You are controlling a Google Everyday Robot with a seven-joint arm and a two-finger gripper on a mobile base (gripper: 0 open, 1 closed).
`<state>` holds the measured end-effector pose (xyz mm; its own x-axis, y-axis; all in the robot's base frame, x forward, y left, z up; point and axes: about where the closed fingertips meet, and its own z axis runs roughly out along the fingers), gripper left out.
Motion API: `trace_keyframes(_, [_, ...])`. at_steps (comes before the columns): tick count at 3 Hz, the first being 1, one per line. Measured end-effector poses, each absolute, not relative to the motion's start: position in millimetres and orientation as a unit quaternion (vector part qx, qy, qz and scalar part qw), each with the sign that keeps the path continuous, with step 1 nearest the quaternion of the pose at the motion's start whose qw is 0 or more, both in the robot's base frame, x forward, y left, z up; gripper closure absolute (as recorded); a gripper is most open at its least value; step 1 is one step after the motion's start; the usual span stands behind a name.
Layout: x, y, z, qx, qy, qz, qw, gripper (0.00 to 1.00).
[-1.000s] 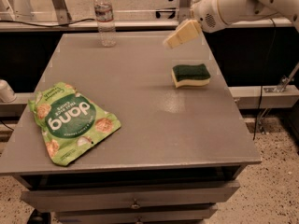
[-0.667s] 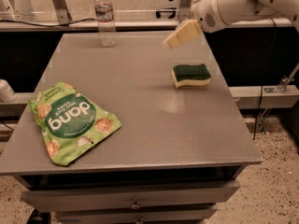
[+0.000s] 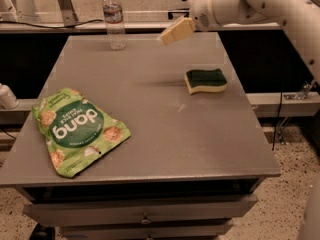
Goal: Move water bottle near sponge
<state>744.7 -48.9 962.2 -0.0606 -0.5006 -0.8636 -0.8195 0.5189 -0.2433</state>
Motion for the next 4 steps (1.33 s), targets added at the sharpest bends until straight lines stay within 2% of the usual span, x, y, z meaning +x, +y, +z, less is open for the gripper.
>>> trace_keyframes(2, [815.4,-1.8,948.5,-0.453,0.695,0.17,0.532,0.0])
trace_keyframes(4, [860.1,60.3,937.4,-0.422,0.691,0.217,0.545,0.0])
